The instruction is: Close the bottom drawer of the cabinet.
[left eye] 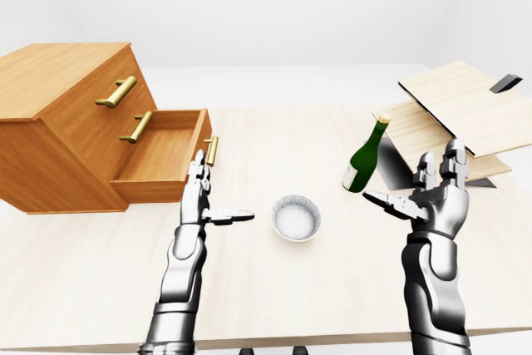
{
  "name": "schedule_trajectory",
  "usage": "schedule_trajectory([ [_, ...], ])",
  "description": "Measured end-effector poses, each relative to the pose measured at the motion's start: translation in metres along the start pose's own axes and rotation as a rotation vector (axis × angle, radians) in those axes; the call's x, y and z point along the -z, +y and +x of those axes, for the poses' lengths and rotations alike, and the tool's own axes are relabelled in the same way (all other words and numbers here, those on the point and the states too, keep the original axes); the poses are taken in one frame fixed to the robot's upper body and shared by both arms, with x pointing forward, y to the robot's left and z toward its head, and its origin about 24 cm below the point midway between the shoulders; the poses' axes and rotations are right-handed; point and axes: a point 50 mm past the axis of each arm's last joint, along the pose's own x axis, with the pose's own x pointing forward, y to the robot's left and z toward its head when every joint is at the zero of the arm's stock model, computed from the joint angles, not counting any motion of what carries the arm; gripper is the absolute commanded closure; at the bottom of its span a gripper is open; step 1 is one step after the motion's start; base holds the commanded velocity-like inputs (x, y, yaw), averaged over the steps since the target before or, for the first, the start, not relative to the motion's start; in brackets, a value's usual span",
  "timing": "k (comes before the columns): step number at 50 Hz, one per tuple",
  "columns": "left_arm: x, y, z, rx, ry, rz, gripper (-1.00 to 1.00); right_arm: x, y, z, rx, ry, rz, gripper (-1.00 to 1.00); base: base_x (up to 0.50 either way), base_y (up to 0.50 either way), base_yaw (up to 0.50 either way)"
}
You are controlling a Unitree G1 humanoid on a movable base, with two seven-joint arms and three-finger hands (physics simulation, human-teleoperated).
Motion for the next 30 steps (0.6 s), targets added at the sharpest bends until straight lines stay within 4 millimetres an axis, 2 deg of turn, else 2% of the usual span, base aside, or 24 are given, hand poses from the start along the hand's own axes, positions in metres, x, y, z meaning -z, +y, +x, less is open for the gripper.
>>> schedule_trajectory([
  [16,0.001,0.005,0.055,-0.033,0.039,0.048,-1.0,0.002,0.003,-0.001,-0.028,0.01,0.0,-1.0,0.0,0.0,0.0],
  [23,0.007,0.005,0.07,-0.04,0.121,0.061,-1.0,0.004,0.004,-0.001,-0.033,0.015,-0.001,-1.0,0.0,0.0,0.0],
  [30,0.019,0.006,0.077,-0.046,0.219,0.072,-1.0,0.005,0.004,-0.001,-0.038,0.02,-0.002,-1.0,0.0,0.0,0.0],
])
